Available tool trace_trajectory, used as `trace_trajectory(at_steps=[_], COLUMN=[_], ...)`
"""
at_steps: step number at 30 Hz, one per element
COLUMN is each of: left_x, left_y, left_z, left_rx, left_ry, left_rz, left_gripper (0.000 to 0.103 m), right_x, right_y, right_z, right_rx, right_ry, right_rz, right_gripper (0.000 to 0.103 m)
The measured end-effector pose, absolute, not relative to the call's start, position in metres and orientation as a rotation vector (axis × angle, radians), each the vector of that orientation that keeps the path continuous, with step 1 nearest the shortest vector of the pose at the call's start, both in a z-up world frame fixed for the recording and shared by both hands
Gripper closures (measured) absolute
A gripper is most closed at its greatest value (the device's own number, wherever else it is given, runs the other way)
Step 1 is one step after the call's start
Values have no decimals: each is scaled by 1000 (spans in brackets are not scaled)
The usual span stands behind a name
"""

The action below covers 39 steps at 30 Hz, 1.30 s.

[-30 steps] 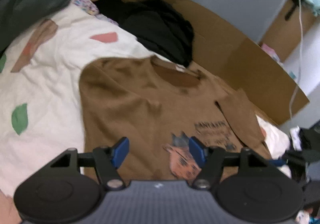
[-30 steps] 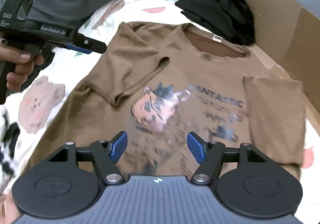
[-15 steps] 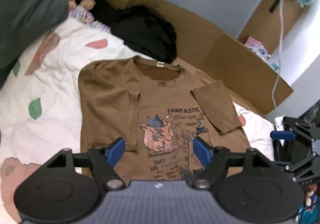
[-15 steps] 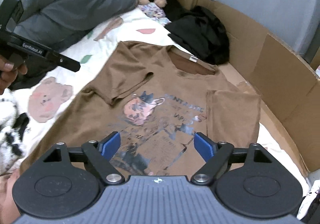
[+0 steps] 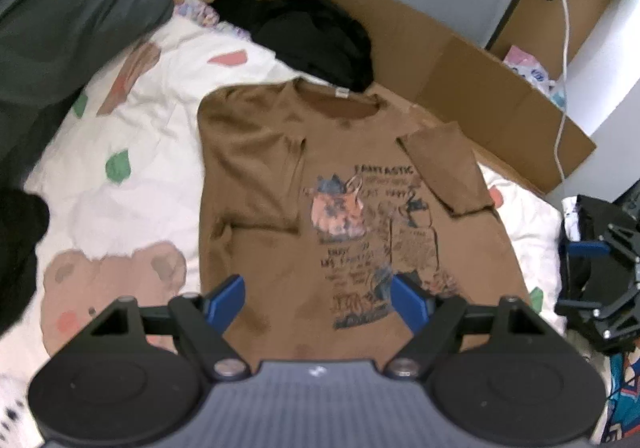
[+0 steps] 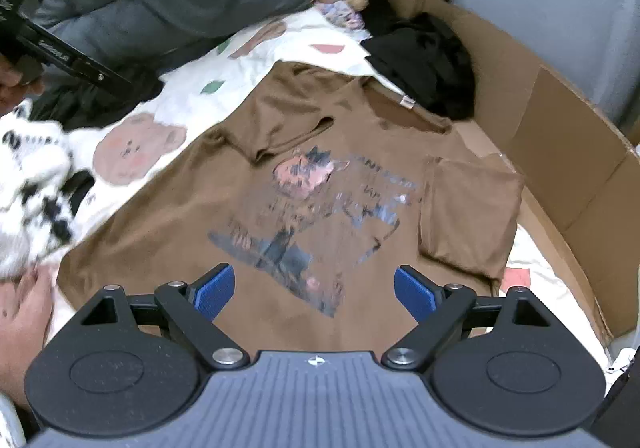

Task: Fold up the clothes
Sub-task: 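Move both open tools along the shirt body to the hem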

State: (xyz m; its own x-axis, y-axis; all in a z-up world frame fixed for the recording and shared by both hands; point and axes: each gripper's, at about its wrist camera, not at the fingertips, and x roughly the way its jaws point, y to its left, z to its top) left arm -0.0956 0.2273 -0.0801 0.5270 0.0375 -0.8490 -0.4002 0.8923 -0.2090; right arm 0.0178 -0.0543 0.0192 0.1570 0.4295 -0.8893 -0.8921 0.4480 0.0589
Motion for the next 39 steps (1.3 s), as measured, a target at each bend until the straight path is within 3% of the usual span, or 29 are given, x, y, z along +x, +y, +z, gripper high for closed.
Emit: trace_trajectory(at_steps=[17,39], left_x=[-126,-136], left_y=[234,234], left_z=[-181,-209], left_rx=[-495,-394], left_ry=[1121,1279], left_rz=[319,314], left_gripper=[21,21], right_x=[14,20], right_y=[-144,-174], right_z=[-28,-69], right_rx=[-524,-514], right_ry=[1150,1258], right_rz=[869,812], right_gripper=[12,12])
